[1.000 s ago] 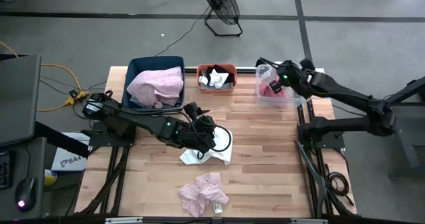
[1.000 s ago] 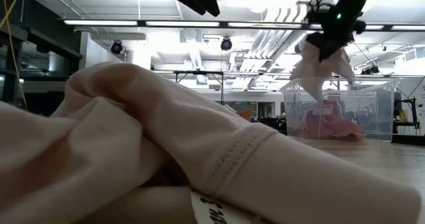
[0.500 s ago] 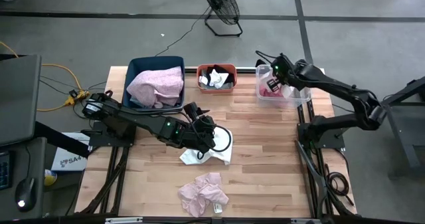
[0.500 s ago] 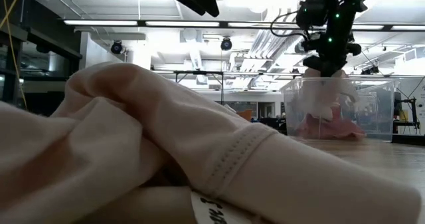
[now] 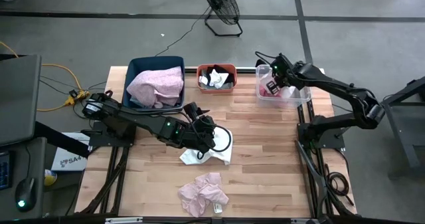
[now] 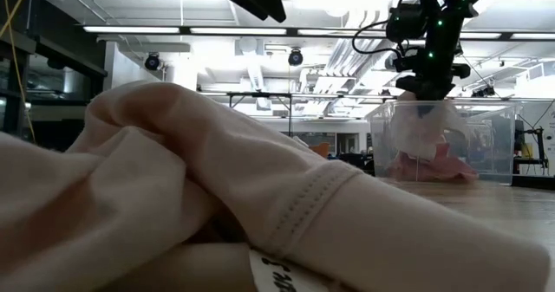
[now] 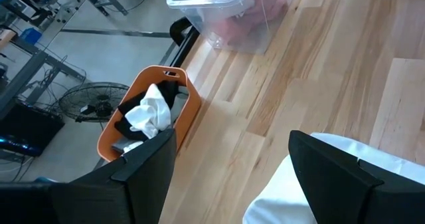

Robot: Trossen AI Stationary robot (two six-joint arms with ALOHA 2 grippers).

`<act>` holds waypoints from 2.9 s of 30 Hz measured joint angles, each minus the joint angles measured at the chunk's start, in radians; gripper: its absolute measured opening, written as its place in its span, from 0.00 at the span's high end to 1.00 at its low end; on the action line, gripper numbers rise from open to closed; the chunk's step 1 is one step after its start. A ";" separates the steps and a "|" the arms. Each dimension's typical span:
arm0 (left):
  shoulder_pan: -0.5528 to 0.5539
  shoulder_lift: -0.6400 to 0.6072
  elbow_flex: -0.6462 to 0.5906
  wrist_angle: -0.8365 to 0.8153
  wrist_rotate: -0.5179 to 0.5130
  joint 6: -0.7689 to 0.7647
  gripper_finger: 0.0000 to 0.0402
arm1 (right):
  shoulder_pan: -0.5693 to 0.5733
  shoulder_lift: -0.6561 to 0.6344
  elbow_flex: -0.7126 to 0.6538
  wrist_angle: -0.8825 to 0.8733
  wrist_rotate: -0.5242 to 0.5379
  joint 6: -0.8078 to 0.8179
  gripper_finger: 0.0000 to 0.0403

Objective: Pick & Place Cloths
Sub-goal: Put the light pink underwear into the transparent bin, then put the white underwear into the transparent bin

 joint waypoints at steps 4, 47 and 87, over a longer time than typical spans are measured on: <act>0.000 0.000 0.000 -0.002 0.000 0.000 0.30 | -0.001 -0.005 0.000 0.000 -0.001 0.005 0.65; 0.000 -0.002 -0.040 -0.176 0.103 -0.268 0.30 | 0.048 -0.327 0.001 -0.045 -0.210 0.094 0.38; 0.145 0.217 -0.313 0.398 0.531 -0.700 0.30 | 0.428 -0.457 0.001 -0.090 -0.119 0.207 0.38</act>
